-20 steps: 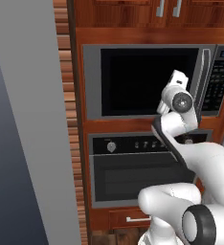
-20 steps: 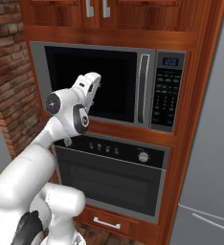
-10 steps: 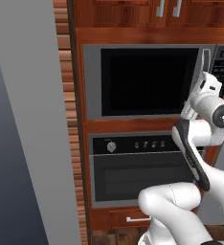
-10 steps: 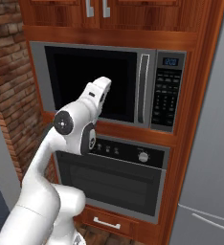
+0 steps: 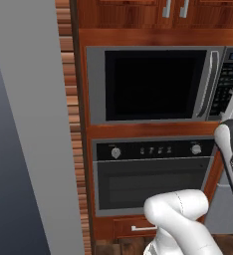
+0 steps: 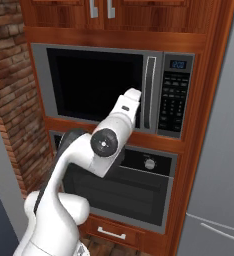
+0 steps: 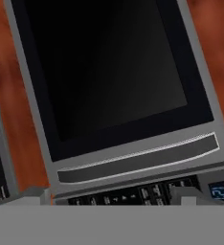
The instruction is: Place the bowl containing the tomato and eggplant in the microwave. Close the microwave door and press the start button to microwave the meal.
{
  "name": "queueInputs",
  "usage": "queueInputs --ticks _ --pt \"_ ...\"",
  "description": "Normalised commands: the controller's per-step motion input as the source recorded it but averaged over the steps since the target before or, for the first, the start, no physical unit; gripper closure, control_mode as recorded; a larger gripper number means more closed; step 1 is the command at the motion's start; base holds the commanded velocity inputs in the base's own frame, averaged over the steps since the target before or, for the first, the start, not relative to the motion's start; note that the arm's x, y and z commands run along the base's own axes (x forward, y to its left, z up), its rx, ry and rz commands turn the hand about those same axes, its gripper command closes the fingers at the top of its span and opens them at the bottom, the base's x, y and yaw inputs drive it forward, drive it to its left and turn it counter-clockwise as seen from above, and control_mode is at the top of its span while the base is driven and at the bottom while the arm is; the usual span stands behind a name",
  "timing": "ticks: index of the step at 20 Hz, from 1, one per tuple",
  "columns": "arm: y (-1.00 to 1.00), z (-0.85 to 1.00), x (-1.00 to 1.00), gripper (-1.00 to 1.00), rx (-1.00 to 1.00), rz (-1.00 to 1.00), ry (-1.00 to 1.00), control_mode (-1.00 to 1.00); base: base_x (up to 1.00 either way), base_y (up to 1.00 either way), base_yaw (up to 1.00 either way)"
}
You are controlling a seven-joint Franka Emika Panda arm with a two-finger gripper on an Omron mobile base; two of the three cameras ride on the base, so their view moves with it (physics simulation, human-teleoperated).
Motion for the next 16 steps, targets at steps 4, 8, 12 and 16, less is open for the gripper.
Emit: queueInputs --ticks 4,8,12,16 --pt "-0.3 0.0 -0.2 -1.0 -0.03 0.05 0.05 -1.0 0.0 0.0 0.0" --pt "0.0 -0.12 -0.36 1.0 -0.06 0.0 0.0 -1.0 0.0 0.0 0.0" --pt "0.01 -0.27 -0.26 1.0 -0.07 0.0 0.0 -1.0 0.0 0.0 0.0" --pt "0.0 -0.15 0.0 1.0 0.0 0.0 0.02 -1.0 0.0 0.0 0.0"
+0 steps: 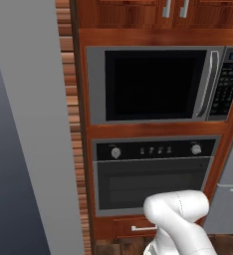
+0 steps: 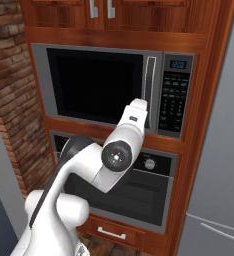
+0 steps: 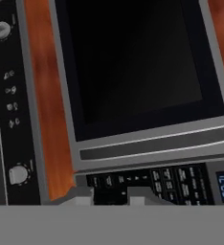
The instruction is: Place the bowl containing the tomato and eggplant in the microwave. Close the microwave door and press the start button to microwave the meal.
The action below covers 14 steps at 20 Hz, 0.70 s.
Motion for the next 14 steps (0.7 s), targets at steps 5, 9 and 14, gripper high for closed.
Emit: queueInputs --ticks 5,9,14 --pt "0.0 -0.38 0.01 1.0 0.01 0.0 0.0 -1.0 0.0 0.0 0.0" --pt "0.0 -0.26 0.01 1.0 0.08 0.0 0.0 -1.0 0.0 0.0 0.0" --pt "0.0 -0.13 0.01 1.0 0.13 0.0 -0.03 -1.0 0.0 0.0 0.0"
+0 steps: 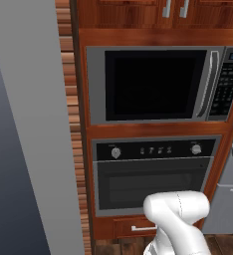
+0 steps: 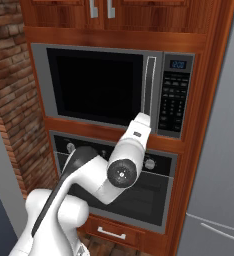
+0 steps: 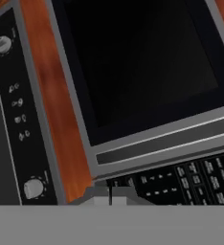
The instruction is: Place the bowl containing the tomato and eggplant in the microwave. Close the microwave door and press the start button to microwave the meal.
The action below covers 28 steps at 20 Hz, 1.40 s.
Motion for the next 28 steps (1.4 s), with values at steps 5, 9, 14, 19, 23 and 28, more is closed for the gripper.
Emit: queueInputs --ticks 5,9,14,19,23,28 --pt "-0.01 -0.01 0.1 1.0 0.16 0.0 -0.05 -1.0 0.0 0.0 0.0" --pt "-0.08 0.0 0.19 1.0 0.13 0.0 -0.06 -1.0 0.0 0.0 0.0" --pt "-0.13 -0.02 0.31 1.0 0.09 0.0 -0.03 -1.0 0.0 0.0 0.0" --pt "-0.06 -0.07 0.33 1.0 0.06 0.0 -0.01 -1.0 0.0 0.0 0.0" --pt "-0.1 -0.17 0.25 1.0 0.05 0.0 -0.02 -1.0 0.0 0.0 0.0" --pt "-0.1 -0.17 0.25 1.0 0.04 0.0 -0.01 -1.0 0.0 0.0 0.0"
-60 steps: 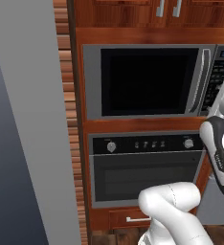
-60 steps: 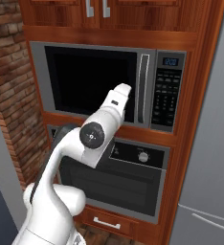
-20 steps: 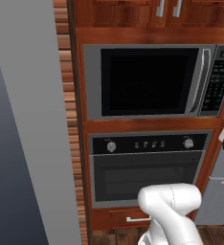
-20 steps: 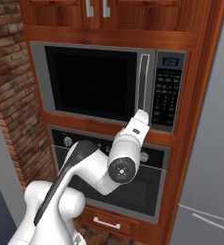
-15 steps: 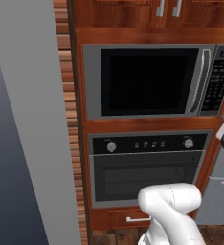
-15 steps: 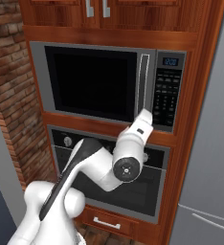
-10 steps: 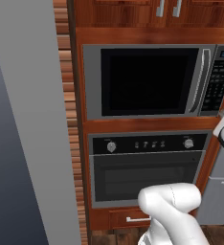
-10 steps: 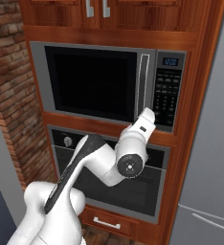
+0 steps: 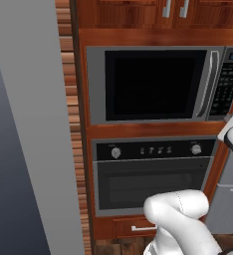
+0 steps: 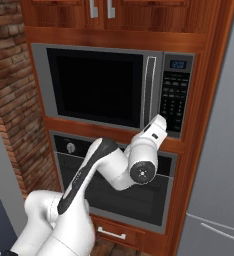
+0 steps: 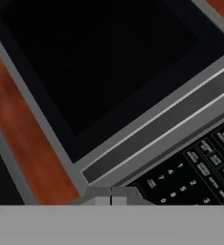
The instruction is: Place the bowl containing the tomato and eggplant in the microwave. Close the microwave door and press the start button to microwave the meal.
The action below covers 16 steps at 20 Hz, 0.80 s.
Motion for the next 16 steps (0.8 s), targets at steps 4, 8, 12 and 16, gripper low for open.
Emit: queueInputs --ticks 4,8,12,16 --pt "-0.14 -0.09 0.28 1.0 0.04 0.0 -0.01 -1.0 0.0 0.0 0.0" --pt "-0.16 -0.06 0.25 1.0 0.04 0.0 -0.01 -1.0 0.0 0.0 0.0" --pt "-0.14 -0.1 0.23 1.0 0.03 0.0 0.0 -1.0 0.0 0.0 0.0" --pt "-0.11 -0.13 0.21 1.0 0.02 0.0 0.0 -1.0 0.0 0.0 0.0"
